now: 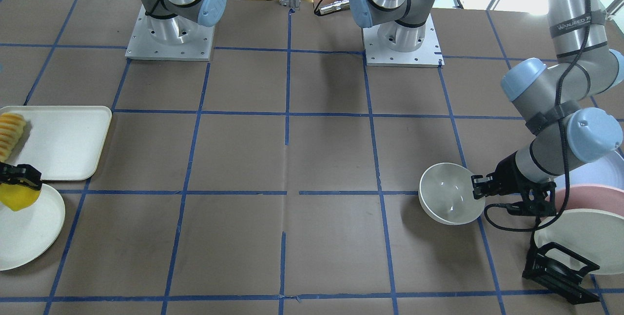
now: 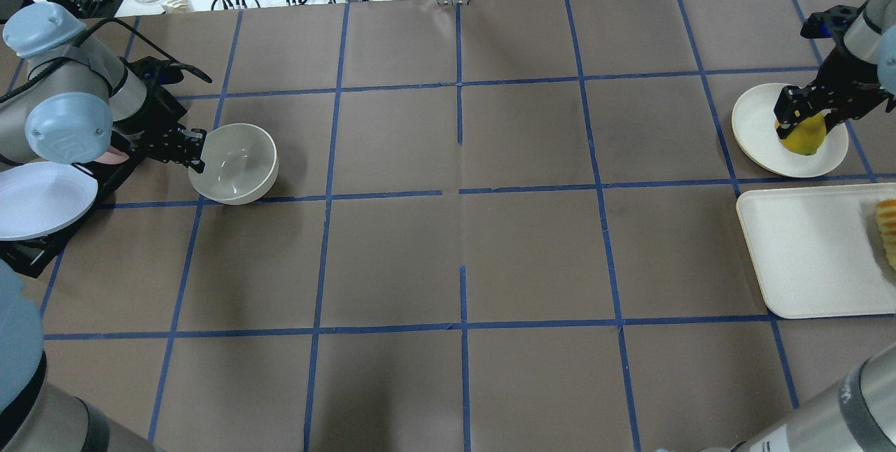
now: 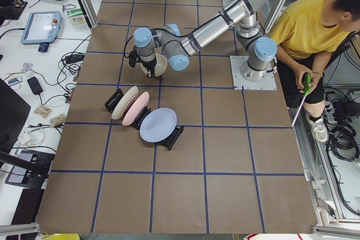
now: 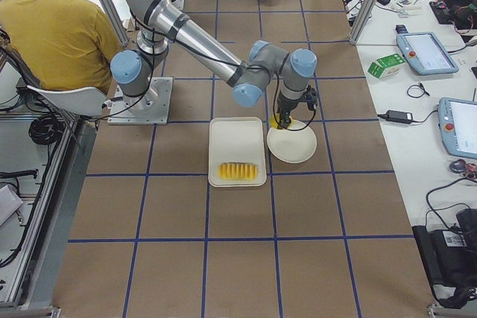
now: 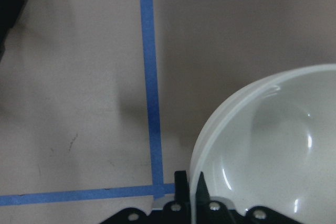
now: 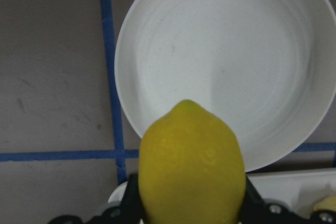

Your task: Place bowl and put lemon in it

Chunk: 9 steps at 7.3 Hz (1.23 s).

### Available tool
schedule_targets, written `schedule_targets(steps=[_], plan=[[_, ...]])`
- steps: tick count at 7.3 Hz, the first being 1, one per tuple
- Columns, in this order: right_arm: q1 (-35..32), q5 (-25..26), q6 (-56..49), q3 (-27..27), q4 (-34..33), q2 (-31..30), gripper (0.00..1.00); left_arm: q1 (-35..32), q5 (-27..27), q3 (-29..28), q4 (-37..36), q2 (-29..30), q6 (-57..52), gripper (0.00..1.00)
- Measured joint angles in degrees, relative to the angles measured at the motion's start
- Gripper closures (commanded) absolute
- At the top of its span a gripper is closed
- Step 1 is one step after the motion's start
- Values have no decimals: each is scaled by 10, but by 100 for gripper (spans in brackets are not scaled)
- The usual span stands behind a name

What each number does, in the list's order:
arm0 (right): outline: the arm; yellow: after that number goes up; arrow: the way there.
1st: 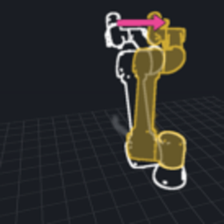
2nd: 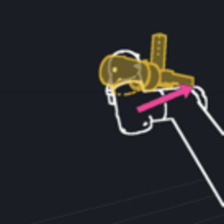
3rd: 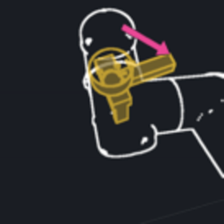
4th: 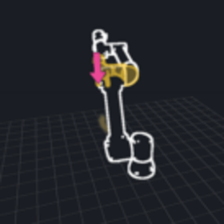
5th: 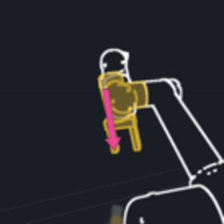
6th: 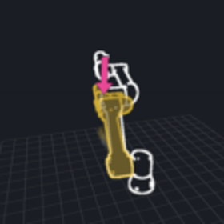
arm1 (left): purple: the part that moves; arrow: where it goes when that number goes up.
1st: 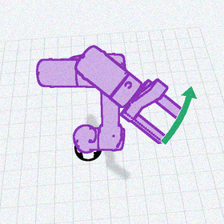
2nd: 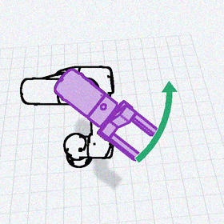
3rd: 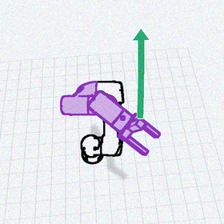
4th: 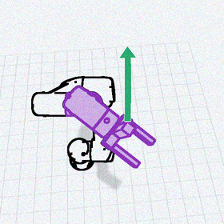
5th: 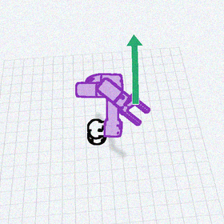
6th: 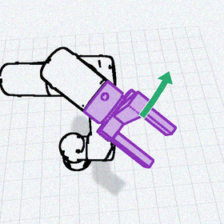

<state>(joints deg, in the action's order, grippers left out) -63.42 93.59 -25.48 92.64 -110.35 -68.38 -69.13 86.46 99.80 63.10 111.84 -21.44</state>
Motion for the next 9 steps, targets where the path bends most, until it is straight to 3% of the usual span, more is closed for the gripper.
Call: schedule_targets(steps=[3, 5, 7, 8, 9], plan=[[-56, -9, 43, -4, 68, -63, 100, -127, -36, 5, 27, -42, 141, 100], [-100, -17, 75, -4, 96, -93, 100, -239, -43, 7, -32, -27, 289, 100], [-140, -24, 114, -4, 102, -102, 100, -290, -49, 9, -97, 1, 385, 100], [-161, -34, 143, -3, 102, -103, 100, -308, -55, 12, -107, 12, 409, 93], [-177, -41, 167, -3, 102, -103, 100, -322, -59, 13, -113, 22, 424, 43]])
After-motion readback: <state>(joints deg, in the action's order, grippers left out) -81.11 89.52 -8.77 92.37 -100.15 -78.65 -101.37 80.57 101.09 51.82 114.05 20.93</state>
